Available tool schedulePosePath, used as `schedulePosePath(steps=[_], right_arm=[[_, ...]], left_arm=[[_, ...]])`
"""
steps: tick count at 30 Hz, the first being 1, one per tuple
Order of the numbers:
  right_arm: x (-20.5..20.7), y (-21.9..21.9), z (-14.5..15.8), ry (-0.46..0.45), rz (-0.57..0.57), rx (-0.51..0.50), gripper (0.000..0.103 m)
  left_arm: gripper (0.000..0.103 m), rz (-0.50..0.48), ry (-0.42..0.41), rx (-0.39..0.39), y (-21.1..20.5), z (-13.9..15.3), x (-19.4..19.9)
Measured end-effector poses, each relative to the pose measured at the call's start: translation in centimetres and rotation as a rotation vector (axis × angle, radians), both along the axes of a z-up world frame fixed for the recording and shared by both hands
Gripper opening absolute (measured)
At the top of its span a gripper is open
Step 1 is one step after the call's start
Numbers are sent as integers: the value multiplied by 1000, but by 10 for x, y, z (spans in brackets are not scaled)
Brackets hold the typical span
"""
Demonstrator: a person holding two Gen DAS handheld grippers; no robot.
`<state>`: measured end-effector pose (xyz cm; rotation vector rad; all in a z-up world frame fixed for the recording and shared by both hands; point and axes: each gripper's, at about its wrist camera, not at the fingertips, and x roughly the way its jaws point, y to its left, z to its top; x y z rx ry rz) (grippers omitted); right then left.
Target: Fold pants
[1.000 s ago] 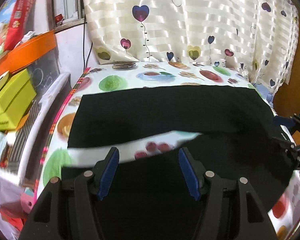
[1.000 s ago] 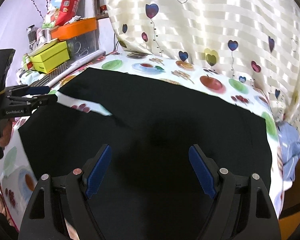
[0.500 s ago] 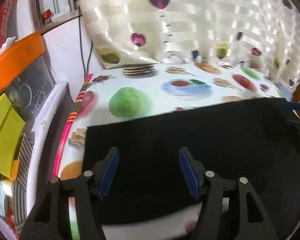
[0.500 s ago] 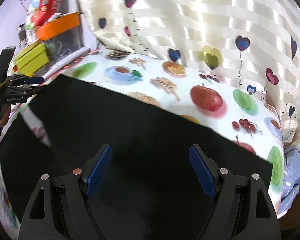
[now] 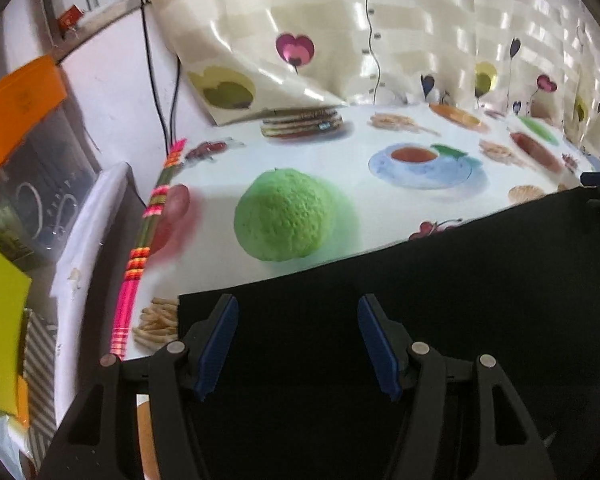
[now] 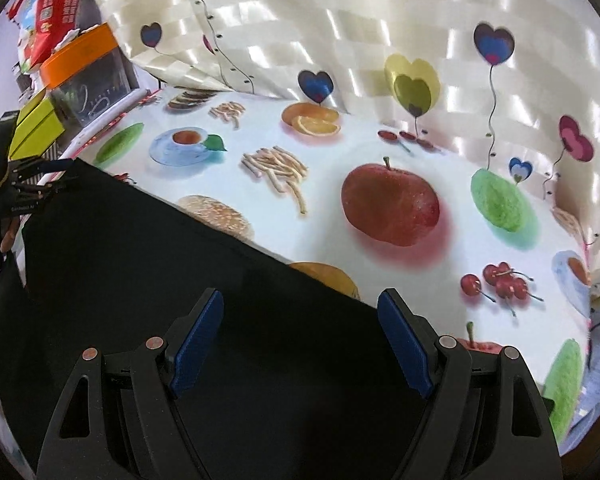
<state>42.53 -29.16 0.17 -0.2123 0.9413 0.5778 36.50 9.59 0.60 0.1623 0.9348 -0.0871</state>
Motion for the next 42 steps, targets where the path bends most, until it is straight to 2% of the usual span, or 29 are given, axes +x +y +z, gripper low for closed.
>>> schedulePosePath(steps=[3, 5, 8, 10, 12, 13, 14, 16, 19, 23, 28, 35, 42], right_arm=[[6, 3, -12, 37, 20, -25, 80], [2, 5, -15, 6, 43, -50, 80], [1, 4, -16, 3, 37, -44, 80], [2, 4, -15, 13, 34, -45, 74], [1, 4, -12, 9, 39, -44, 45], [1, 3, -10, 7, 42, -41, 15], [-1, 5, -10, 11, 55, -39, 12], [-6, 11, -10, -22, 62, -79, 11], [-10, 14, -9, -40, 46, -98, 10], [-22, 18, -2, -84, 43, -125, 10], [-48, 13, 25, -148, 37, -96, 9], [-106, -2, 63, -246, 14, -41, 9], [-182, -15, 75, -315, 2, -5, 9]], left_arm=[[71, -6, -12, -14, 3, -1, 0], [75, -4, -17, -23, 5, -3, 0], [74, 12, -14, -54, 9, -5, 0], [67, 8, -11, -53, 6, -4, -1], [51, -27, -12, -47, -1, -3, -3], [38, -46, -15, -37, -6, -2, -5], [22, -67, -16, -26, -12, -2, -7], [6, -99, -20, 6, -27, -2, -10], [3, -102, -43, 96, -41, -4, -13], [2, -78, -61, 104, -39, 1, -14], [2, -74, -127, 60, -37, 28, -35], [2, -73, -231, -42, -31, 73, -94], [2, -77, -288, -112, -33, 81, -167]])
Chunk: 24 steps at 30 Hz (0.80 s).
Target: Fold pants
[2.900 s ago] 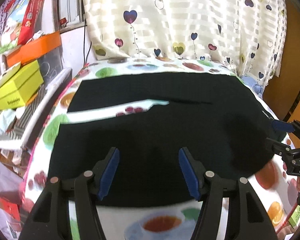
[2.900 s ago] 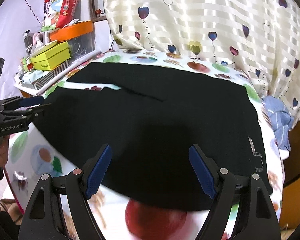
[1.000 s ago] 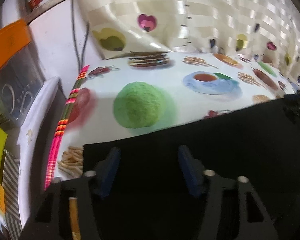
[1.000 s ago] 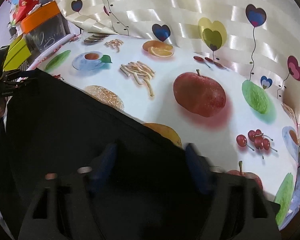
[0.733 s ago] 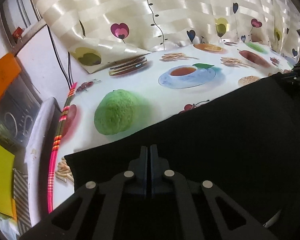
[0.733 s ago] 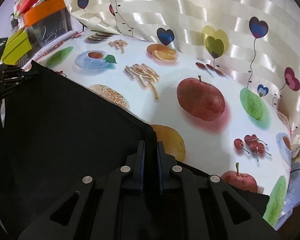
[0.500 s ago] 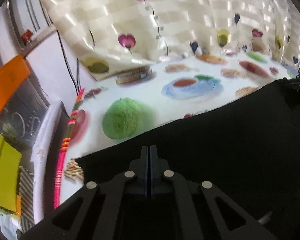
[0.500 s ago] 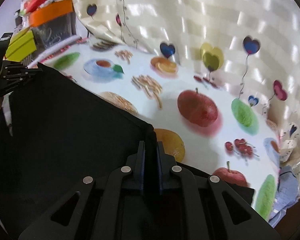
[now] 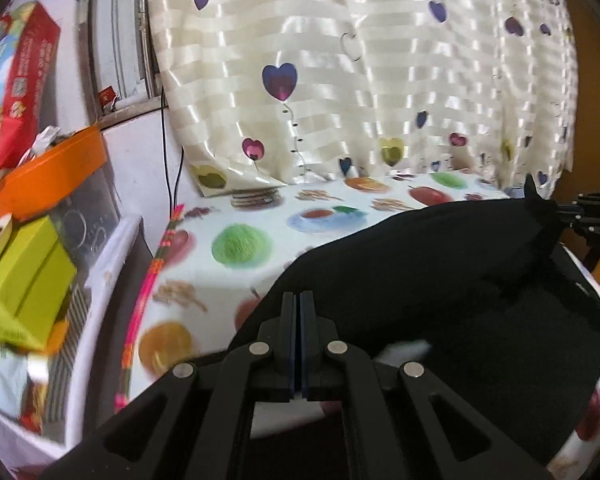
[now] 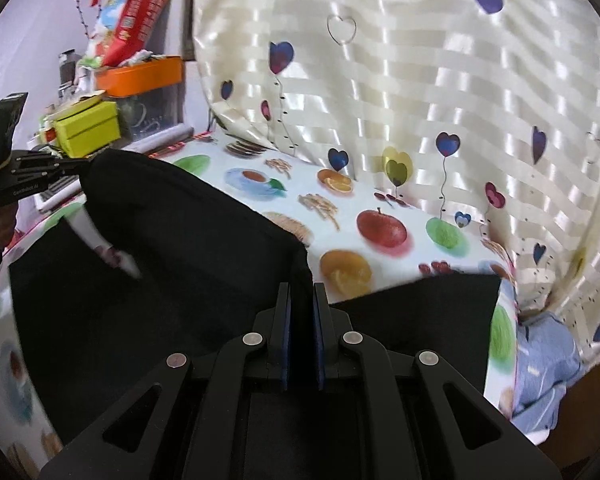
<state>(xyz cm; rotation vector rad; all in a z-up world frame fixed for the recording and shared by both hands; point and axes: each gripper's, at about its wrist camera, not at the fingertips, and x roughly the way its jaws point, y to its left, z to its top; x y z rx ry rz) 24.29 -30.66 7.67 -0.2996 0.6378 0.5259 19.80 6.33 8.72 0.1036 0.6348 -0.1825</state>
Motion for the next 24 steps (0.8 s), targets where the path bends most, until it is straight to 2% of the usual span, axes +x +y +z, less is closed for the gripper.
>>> schedulePosePath(steps=[6, 13, 19, 21, 23, 24], right_arm=[[-66, -7, -29, 13, -19, 5, 9], [-118, -25, -85, 160, -86, 52, 11], [-148, -45, -84, 191, -144, 151, 24], [-155, -51, -85, 189, -178, 151, 28], [-160, -58, -84, 192, -210, 177, 35], [-162, -62, -85, 198, -223, 194, 37]], left_arm=[[2, -11, 3, -36, -4, -21, -64], [3, 2, 98, -85, -1, -58, -107], [5, 40, 128, -165, 10, -68, -136], [13, 75, 119, -189, 17, -67, -145], [35, 111, 110, -237, 24, -65, -152], [41, 127, 106, -257, 28, -64, -154]])
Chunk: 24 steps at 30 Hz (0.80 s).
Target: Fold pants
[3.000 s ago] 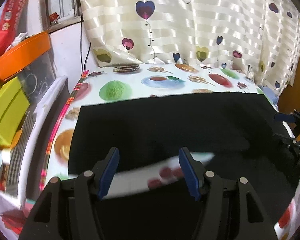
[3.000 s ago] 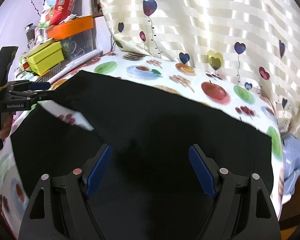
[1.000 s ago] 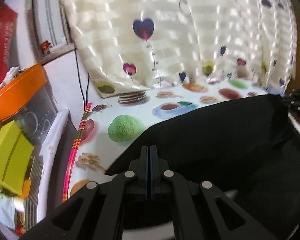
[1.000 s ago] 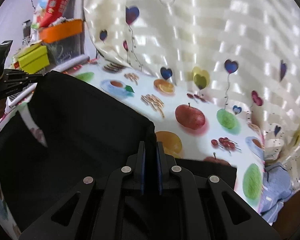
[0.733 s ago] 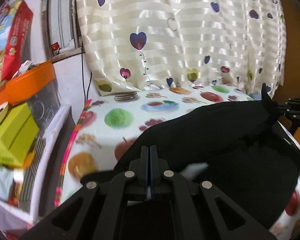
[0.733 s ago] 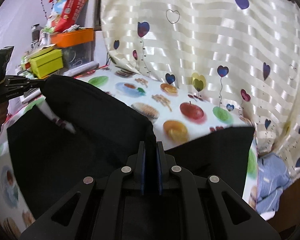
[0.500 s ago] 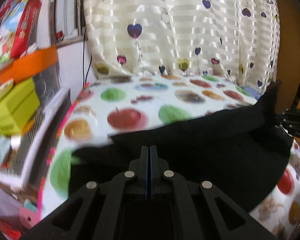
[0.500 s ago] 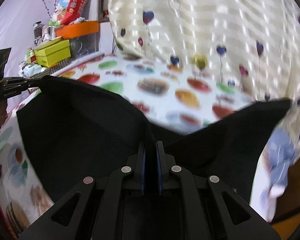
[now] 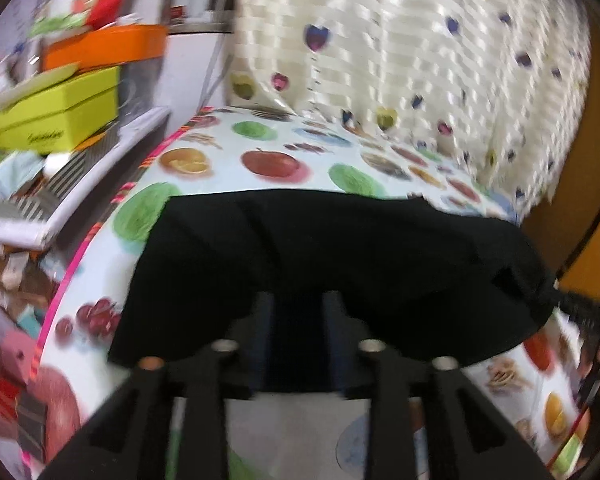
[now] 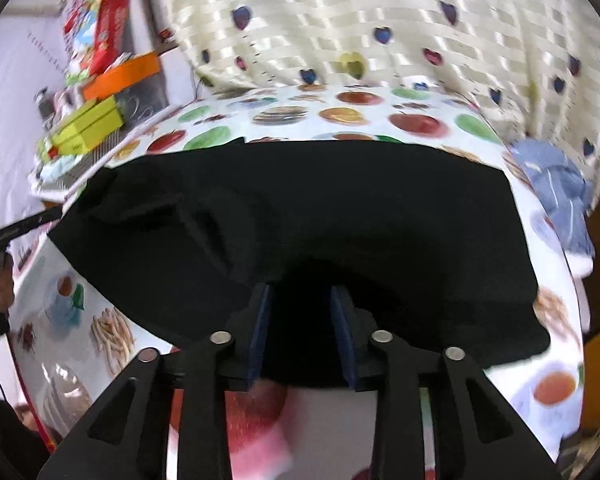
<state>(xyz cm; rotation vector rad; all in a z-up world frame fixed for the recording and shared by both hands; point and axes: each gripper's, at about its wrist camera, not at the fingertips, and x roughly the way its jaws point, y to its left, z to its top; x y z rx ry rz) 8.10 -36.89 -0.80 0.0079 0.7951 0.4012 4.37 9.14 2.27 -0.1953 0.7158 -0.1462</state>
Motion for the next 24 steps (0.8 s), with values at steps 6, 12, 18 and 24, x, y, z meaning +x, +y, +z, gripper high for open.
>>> schedulePosePath(steps=[6, 12, 18, 24], right_arm=[[-5, -30, -1, 29, -116, 104, 40], [3, -54, -4, 59, -241, 172, 41], [15, -75, -5, 92, -343, 220, 45], [23, -86, -8, 127, -410, 277, 45]], left_arm=[[54, 99, 29, -92, 14, -3, 3], [57, 121, 41, -72, -7, 8, 29], [57, 189, 108, 40, -23, -1, 68], [52, 234, 185, 111, -27, -19, 81]])
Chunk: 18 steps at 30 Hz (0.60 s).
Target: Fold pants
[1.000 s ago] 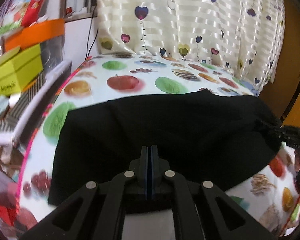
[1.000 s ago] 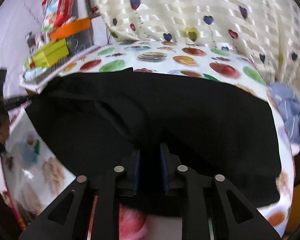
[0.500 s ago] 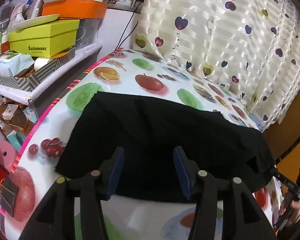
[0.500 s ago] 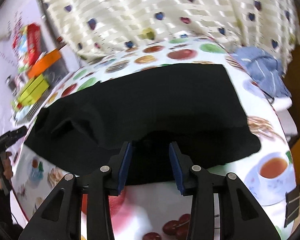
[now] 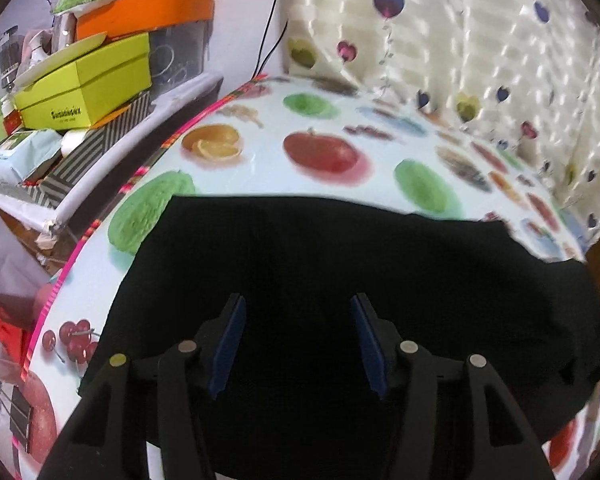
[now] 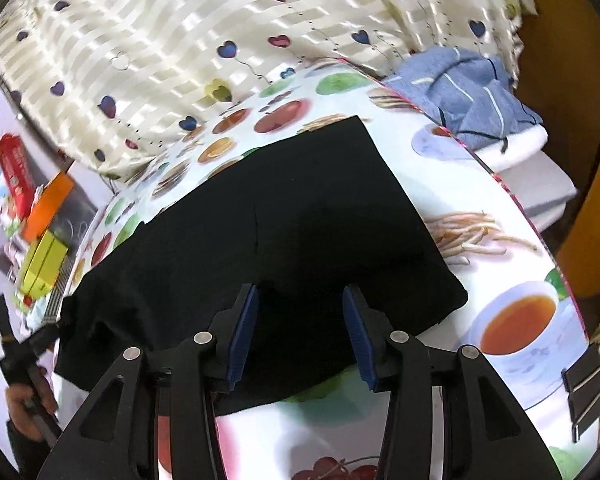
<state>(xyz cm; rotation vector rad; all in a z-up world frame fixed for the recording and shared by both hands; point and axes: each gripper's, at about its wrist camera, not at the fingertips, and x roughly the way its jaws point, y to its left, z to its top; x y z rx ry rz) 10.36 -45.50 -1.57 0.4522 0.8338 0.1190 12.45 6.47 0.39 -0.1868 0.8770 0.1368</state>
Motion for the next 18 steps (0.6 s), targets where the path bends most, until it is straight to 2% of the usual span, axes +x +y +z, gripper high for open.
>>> schedulePosePath(steps=[2, 3, 4, 5, 8, 11, 14, 16, 18], right_arm=[[0, 1, 1, -1, -19, 0, 45], [-1, -1, 2, -4, -36, 11, 45], [-2, -3, 3, -7, -58, 21, 45], [-3, -4, 5, -8, -75, 19, 45], [-6, -12, 7, -14, -121, 11, 45], [-6, -20, 4, -3, -133, 36, 45], [-7, -20, 5, -5, -138, 40, 45], [-7, -18, 4, -1, -143, 29, 45], [-6, -13, 3, 5, -145, 7, 45]], left_arm=[[32, 12, 3, 52, -2, -4, -1], [26, 14, -7, 73, -3, -3, -3], [15, 12, -11, 75, -2, -3, -4], [10, 12, -12, 69, -1, -2, -5], [6, 5, -31, 43, 4, 2, -8], [6, 9, -97, 32, 12, 13, -20], [6, 33, -143, -23, 31, 16, -36], [6, 41, -135, -42, 42, 10, -40], [6, 41, -89, -57, 46, -4, -40]])
